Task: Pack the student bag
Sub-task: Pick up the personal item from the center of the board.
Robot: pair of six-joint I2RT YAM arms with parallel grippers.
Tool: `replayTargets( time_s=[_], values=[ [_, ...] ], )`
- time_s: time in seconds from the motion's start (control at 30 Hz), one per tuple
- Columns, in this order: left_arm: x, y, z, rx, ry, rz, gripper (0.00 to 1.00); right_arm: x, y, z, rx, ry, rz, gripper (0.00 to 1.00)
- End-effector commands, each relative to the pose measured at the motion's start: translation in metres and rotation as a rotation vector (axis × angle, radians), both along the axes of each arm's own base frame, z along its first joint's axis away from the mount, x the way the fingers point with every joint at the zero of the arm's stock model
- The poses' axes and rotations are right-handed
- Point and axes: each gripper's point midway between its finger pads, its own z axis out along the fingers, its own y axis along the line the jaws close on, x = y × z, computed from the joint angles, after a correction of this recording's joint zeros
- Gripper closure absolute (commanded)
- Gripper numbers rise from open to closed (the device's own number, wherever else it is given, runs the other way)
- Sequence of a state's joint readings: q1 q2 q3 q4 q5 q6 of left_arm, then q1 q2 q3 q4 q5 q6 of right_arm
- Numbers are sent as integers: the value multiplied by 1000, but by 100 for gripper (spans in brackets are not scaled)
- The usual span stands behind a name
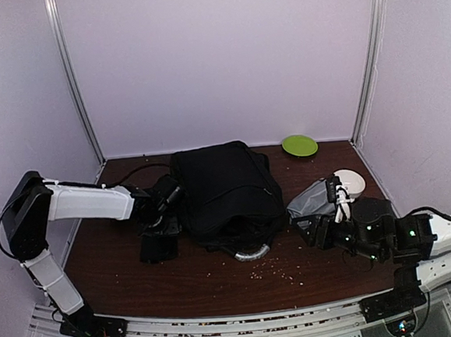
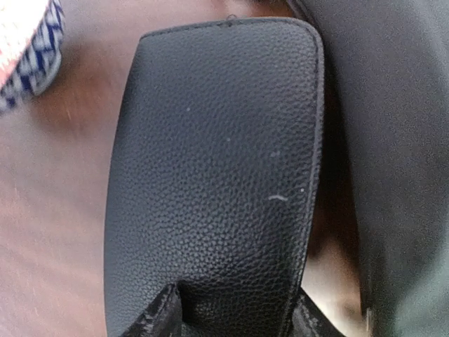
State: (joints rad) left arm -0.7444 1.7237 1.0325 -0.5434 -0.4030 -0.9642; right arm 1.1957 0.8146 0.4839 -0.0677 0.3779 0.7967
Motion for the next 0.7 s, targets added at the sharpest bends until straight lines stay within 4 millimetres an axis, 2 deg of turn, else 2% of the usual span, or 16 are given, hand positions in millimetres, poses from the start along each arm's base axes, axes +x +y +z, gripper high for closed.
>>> replayTargets(
  time_s=[0.0, 0.17, 0.4, 0.53, 0.67],
  values=[
    [-75, -11, -25, -24, 185, -58, 53, -4, 11, 4, 39, 8, 15, 35],
    [-119, -8, -26, -20, 214, -113, 64, -10, 27, 1, 39, 20, 51, 35],
    [-150, -7, -18, -33, 218, -173, 100, -16, 56, -4, 15, 36, 107, 35],
    [-156, -6, -1, -16, 189, -199, 100, -19, 70, 2, 7, 30, 134, 35],
    [-154, 3, 31, -13, 122, -203, 100, -21, 75, 7, -2, 22, 149, 35]
  ],
)
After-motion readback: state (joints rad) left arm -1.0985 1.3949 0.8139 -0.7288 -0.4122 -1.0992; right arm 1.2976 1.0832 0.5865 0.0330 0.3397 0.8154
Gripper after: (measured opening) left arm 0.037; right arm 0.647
